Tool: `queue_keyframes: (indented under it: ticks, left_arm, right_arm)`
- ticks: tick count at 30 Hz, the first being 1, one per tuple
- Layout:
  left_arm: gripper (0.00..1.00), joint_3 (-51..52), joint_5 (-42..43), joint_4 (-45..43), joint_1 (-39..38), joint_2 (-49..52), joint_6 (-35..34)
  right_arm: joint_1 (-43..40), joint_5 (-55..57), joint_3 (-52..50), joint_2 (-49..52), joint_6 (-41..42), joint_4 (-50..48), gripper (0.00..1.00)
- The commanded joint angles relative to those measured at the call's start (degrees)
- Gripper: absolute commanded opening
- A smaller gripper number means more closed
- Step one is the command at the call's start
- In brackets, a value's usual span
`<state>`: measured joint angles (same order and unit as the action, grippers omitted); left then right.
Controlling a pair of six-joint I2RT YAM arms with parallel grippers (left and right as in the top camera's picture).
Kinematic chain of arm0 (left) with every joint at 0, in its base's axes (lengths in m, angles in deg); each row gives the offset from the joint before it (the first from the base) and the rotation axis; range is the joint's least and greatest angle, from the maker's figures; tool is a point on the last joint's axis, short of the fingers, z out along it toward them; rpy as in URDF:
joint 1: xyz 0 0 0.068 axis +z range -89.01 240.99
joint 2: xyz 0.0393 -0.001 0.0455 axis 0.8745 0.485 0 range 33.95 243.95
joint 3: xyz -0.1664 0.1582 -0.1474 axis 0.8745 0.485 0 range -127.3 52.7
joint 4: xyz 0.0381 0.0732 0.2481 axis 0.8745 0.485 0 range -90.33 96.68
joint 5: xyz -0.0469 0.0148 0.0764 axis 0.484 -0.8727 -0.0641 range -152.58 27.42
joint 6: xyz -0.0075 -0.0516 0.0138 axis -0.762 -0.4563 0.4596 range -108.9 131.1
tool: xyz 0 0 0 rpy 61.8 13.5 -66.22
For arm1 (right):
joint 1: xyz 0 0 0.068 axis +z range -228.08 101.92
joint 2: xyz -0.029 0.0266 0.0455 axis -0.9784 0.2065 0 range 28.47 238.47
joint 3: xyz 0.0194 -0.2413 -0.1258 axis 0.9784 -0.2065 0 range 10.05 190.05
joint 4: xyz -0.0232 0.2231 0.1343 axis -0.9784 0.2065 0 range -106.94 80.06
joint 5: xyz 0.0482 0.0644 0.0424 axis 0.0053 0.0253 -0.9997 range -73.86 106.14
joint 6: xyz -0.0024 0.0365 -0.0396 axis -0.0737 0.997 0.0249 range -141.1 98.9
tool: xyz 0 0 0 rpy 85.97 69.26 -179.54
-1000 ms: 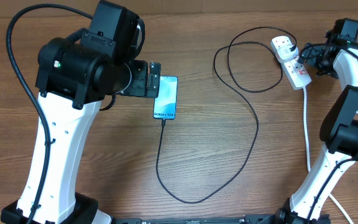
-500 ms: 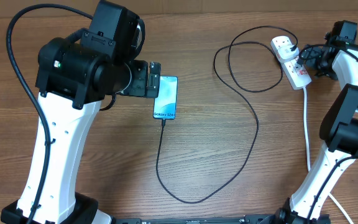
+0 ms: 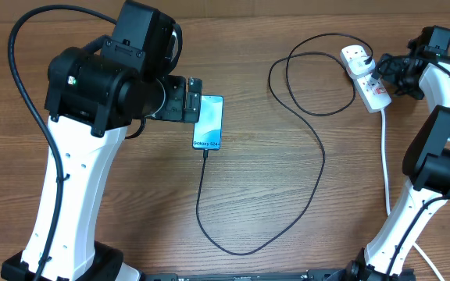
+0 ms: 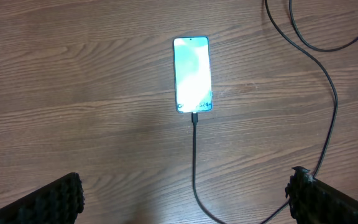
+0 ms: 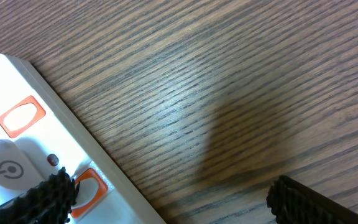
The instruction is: Plug charger to phone and switch on socket
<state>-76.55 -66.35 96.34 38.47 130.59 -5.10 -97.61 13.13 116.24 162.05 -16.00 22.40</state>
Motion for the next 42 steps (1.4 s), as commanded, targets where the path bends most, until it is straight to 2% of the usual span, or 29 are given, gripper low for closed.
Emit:
queue_keyframes:
  ticks: [1, 42]
  left_arm:
    - [1.00, 0.2, -1.1, 0.1, 0.0, 0.1, -0.7]
    - [1.00, 0.2, -1.1, 0.1, 0.0, 0.1, -0.7]
  right_arm:
    - [0.8, -2.4, 0.7, 2.0, -0.4, 0.8, 1.00]
    - [2.6, -1.6, 0.7, 2.1, -0.6, 3.2, 1.00]
